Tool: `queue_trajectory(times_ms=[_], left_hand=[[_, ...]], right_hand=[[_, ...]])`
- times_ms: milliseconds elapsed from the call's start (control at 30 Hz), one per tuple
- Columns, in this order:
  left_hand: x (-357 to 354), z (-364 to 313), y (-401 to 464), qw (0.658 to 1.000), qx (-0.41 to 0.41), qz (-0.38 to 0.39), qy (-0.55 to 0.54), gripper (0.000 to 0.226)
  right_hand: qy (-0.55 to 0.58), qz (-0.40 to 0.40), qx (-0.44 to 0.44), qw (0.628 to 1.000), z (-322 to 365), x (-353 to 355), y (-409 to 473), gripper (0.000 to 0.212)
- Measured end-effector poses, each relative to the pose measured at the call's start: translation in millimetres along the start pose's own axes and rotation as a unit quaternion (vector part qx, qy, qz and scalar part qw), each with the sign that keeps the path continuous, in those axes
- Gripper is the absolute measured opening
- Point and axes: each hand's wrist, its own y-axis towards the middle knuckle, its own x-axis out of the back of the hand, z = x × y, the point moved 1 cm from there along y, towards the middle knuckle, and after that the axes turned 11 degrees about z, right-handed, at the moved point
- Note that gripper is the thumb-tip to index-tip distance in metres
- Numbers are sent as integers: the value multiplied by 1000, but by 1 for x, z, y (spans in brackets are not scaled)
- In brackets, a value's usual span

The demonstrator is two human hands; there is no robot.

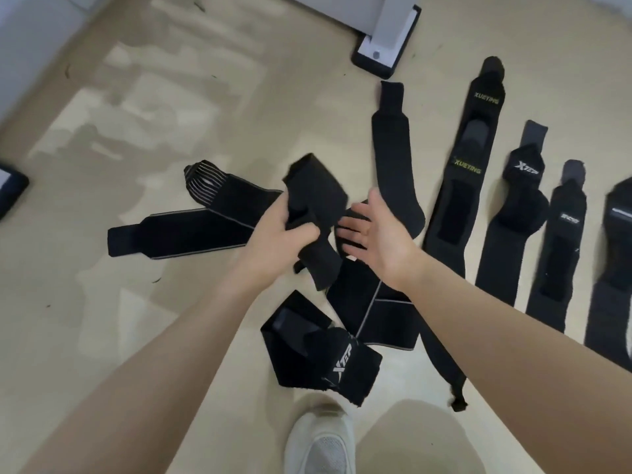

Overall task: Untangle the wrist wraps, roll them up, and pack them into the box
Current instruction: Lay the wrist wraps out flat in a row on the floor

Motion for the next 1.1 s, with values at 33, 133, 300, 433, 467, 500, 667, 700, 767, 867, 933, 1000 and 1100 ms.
queue_trajectory(times_ms=[33,133,300,433,467,500,667,700,767,867,933,1000,1100], left_hand=[[-6,-4,-4,999,-13,31,29,49],[-25,-5,-11,976,-37,160,142,80],[-53,6,-18,863,13,324,388,86],[-62,13,-26,841,23,294,454,75],[-65,13,-29,839,34,290,459,73],[-69,12,-32,837,35,284,466,72],[-89,-5,-36,831,18,232,505,64],[-92,-10,-35,833,19,228,504,63],[-98,-17,-35,830,15,235,505,64],[-110,-25,-39,829,-14,253,498,66],[-118,-27,-42,817,-32,260,513,72],[-124,-24,-44,804,-27,260,535,79],[-136,-13,-43,794,5,274,543,91]], right_hand=[[78,32,-3,996,7,3,-5,69],[146,86,-13,985,23,12,-16,80],[39,50,6,998,28,30,-34,68],[-11,118,44,992,12,50,-58,95],[0,138,51,989,8,54,-62,108],[2,158,49,986,4,60,-64,119],[-94,246,14,965,-8,73,-77,124],[-121,253,11,960,-10,74,-79,121],[-155,220,17,963,-13,80,-82,97],[-46,141,39,988,-11,88,-86,33],[78,107,24,991,-11,99,-89,38],[166,105,21,980,-10,110,-95,49],[226,132,76,962,-6,123,-107,52]])
